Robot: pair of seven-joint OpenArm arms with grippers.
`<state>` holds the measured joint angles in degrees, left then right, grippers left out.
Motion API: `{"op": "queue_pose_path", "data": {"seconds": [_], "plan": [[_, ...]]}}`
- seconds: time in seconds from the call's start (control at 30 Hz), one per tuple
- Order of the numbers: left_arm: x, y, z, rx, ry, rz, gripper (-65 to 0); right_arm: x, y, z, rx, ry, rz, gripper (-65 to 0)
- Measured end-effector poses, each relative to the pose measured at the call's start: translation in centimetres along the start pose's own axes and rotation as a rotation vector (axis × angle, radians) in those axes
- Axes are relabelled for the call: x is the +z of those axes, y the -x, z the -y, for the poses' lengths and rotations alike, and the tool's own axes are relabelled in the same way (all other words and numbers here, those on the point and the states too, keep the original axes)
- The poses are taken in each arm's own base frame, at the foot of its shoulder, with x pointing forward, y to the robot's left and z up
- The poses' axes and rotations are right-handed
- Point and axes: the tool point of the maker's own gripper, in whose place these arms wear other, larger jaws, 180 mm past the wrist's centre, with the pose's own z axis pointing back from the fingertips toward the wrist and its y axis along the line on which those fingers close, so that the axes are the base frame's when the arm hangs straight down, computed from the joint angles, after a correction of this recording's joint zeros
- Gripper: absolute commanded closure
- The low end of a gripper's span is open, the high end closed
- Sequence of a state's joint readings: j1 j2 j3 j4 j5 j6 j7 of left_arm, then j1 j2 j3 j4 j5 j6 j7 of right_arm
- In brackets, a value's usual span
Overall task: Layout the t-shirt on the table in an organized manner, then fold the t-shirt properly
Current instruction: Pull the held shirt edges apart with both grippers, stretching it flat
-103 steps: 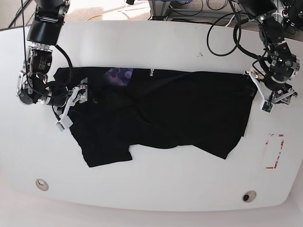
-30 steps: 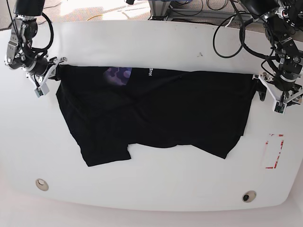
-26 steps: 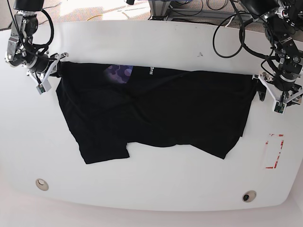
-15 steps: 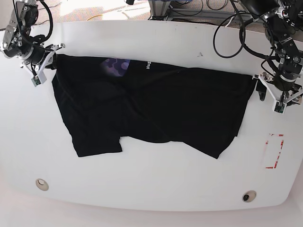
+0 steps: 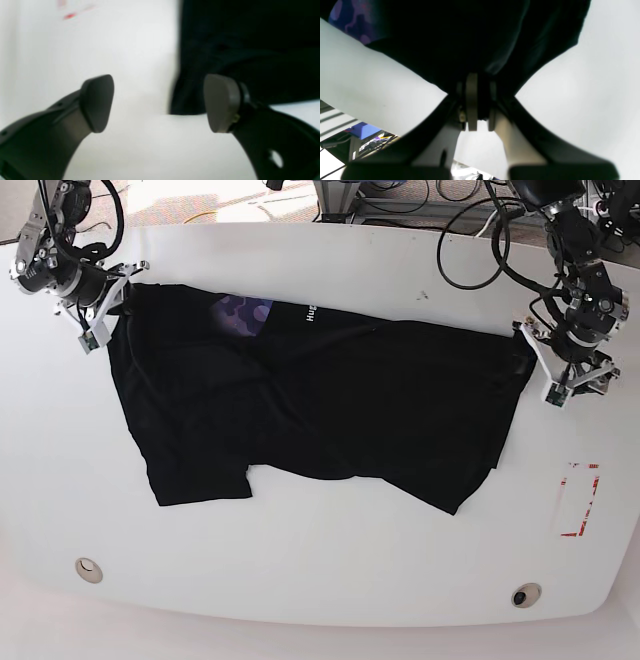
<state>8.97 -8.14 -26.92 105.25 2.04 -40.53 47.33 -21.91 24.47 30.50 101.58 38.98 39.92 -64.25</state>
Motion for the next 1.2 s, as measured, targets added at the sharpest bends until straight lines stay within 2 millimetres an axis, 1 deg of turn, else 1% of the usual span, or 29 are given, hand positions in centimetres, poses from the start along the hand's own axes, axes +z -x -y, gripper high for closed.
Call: {"op": "queue_pose_path", "data": {"seconds": [0.03, 0.07, 0.23, 0.33, 0.4, 0.57, 0.77, 0.9, 1.07, 1.2], "plan": [[0.0, 0.1, 0.5, 0.007, 0.016, 0.001, -61.1, 0.0, 0.0, 0.0, 0.000, 0.000, 0.001, -4.0], [-0.1, 0.1, 0.9, 0.018, 0.030, 0.004, -61.2, 0.0, -0.1, 0.0, 0.001, 0.001, 0.002, -4.0], [0.1, -0.3, 1.3, 0.047, 0.060, 0.037, -61.1, 0.0, -0.2, 0.1, 0.002, 0.003, 0.001, -4.0], [0.1, -0.1, 1.6, 0.053, 0.073, 0.041, -61.1, 0.0, -0.5, 0.1, 0.003, 0.002, 0.012, -4.0], [0.0, 0.3, 1.8, 0.056, 0.078, 0.029, -61.1, -0.1, -0.7, 0.1, 0.005, 0.001, 0.014, -4.0], [-1.0, 2.0, 2.2, 0.083, 0.105, -0.018, -61.0, 0.0, -0.5, 0.2, 0.007, 0.007, 0.008, -4.0], [-1.7, 4.3, 0.9, 0.089, 0.102, -0.078, -61.0, 0.0, -0.6, 0.1, 0.005, 0.002, 0.013, -4.0], [-2.4, 5.5, 1.5, 0.110, 0.128, -0.107, -60.6, -0.1, -0.6, 0.1, 0.004, 0.002, 0.012, -4.0], [-3.1, 5.5, 2.0, 0.141, 0.153, -0.072, -55.3, -0.3, -0.5, -0.3, -0.009, -0.004, 0.017, -4.0], [-3.8, 4.8, 2.1, 0.144, 0.167, -0.061, -54.3, -0.6, -0.4, -0.8, -0.021, -0.019, 0.024, -4.0]]}}
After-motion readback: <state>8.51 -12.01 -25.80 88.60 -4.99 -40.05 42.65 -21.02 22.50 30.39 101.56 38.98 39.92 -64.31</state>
